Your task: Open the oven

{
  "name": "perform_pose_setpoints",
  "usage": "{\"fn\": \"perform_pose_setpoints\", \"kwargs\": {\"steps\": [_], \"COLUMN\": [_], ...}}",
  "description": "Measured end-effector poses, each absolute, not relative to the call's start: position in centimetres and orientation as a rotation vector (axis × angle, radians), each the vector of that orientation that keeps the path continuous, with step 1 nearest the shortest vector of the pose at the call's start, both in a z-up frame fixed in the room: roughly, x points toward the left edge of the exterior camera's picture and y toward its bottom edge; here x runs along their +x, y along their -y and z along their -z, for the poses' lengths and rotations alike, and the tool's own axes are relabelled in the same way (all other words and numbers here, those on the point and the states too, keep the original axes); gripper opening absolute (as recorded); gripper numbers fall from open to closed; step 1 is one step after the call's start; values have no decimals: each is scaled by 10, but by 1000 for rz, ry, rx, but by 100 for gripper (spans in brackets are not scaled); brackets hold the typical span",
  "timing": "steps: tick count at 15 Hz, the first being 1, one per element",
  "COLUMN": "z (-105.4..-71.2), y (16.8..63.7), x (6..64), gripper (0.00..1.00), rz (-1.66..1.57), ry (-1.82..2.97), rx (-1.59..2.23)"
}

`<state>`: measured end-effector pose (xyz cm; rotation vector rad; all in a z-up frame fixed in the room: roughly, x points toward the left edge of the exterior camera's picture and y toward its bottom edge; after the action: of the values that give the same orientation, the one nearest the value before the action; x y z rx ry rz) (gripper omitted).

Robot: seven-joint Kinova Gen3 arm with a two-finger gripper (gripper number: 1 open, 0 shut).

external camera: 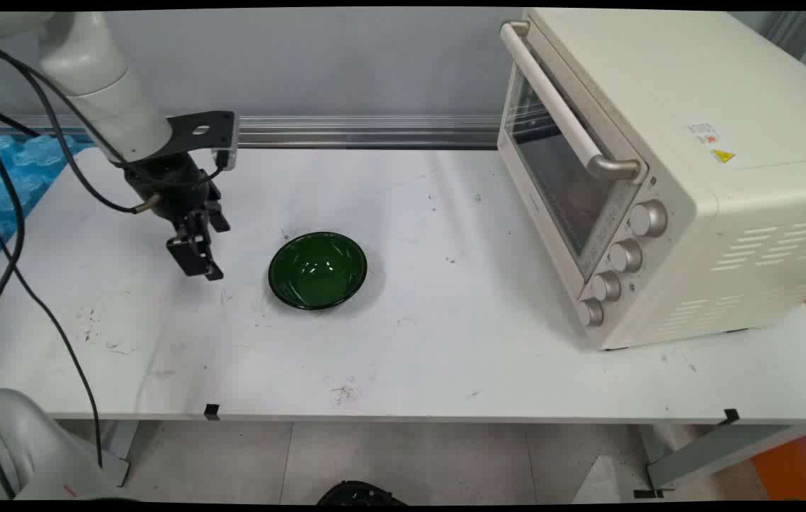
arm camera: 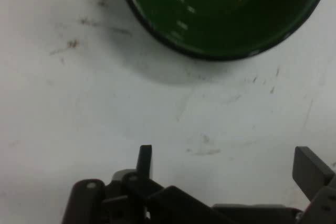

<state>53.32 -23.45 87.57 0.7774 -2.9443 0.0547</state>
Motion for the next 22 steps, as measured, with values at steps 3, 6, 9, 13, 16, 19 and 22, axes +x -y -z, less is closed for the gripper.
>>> {"fn": "perform_pose_setpoints", "kwargs": {"steps": [3, 6, 9, 13, 16, 19, 22], "z": [-881, -891, -902, -918, -930, -940, -948], "y": [241, 252, 264, 287, 307, 329, 346], "x": [519, 493, 465, 419, 388, 362, 345], "gripper": [100, 100, 100, 100, 0, 0, 0], "rz": [-53, -59, -75, -125, -168, -223, -266], "ry": [2929, 2905, 2871, 2789, 2715, 2642, 2594], "rx": [746, 687, 635, 585, 559, 538, 520]}}
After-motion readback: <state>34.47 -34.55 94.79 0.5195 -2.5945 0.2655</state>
